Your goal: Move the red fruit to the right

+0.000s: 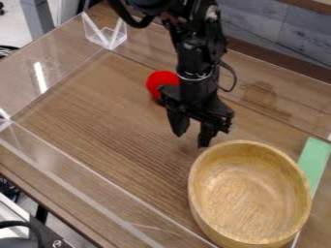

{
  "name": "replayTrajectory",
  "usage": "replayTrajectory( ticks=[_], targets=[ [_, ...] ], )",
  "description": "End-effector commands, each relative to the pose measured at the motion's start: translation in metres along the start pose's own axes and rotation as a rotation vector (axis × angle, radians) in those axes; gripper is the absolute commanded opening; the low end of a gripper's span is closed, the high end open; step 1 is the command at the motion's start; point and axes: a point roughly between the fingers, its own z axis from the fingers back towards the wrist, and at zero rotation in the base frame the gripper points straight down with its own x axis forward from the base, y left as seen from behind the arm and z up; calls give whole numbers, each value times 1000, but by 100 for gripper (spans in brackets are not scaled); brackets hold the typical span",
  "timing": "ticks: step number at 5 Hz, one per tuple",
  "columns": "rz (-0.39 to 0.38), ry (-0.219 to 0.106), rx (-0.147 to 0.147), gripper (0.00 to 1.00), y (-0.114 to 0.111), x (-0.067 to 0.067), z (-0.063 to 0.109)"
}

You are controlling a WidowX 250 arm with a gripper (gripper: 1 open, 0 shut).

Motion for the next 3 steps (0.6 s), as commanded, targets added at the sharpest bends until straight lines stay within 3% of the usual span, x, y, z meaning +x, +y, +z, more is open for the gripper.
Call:
replayTrajectory(
  ticks=[1,2,3],
  targets=[
    [-10,-53,1,0,-4,11,13],
    [-11,-59,3,0,-4,12,14],
    [-17,-60,3,100,-6,13,16]
  ],
)
